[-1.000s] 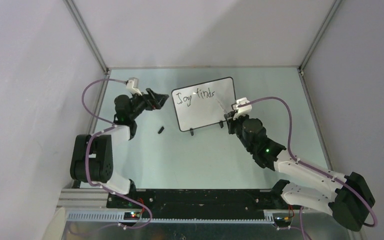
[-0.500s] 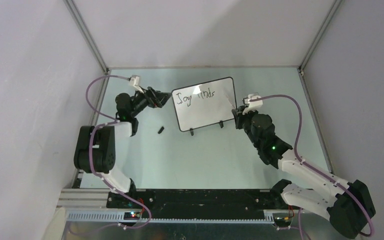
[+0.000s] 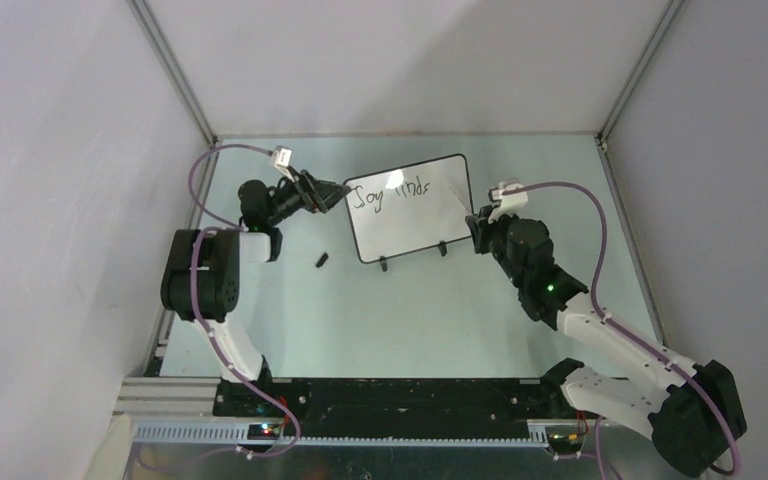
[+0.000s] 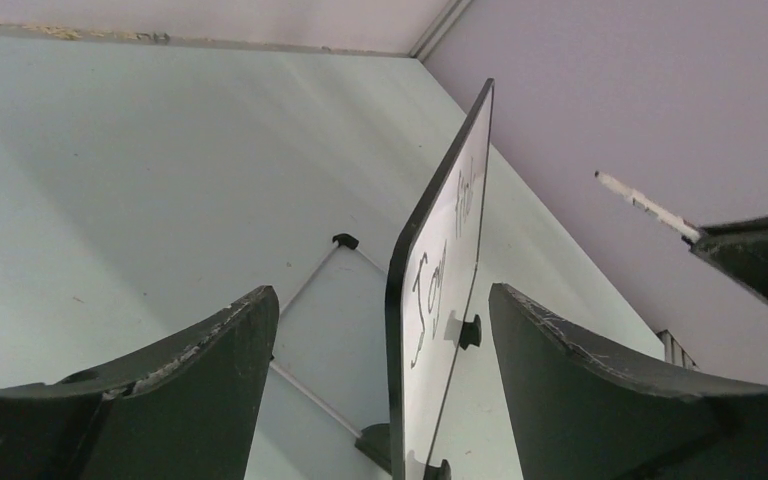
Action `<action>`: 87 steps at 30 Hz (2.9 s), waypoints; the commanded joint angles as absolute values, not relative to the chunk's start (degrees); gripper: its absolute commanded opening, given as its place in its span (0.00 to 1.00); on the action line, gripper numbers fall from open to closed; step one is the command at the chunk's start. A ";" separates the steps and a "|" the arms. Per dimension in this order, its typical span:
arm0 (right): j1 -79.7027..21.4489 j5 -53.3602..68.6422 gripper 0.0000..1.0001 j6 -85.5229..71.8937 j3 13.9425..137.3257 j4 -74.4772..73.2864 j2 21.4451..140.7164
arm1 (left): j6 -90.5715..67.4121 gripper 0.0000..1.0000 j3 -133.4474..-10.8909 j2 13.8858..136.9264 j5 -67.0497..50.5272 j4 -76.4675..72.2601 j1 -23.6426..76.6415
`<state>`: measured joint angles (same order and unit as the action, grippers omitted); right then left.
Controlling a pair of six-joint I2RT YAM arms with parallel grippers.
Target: Write a sentence on the whiteboard
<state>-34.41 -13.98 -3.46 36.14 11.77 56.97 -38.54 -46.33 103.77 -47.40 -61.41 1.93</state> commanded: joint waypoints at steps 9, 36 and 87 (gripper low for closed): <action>-30.32 -8.45 0.00 -7.07 55.56 1.41 62.34 | -41.04 0.72 -44.77 103.90 -50.68 -71.34 3.38; -25.76 1.97 0.00 -5.40 54.23 1.22 68.60 | -45.97 0.27 -52.09 112.08 -57.46 -74.22 4.29; -23.23 2.23 0.00 -2.95 62.13 -5.26 79.09 | -43.32 0.00 -49.49 110.66 -56.70 -72.56 2.24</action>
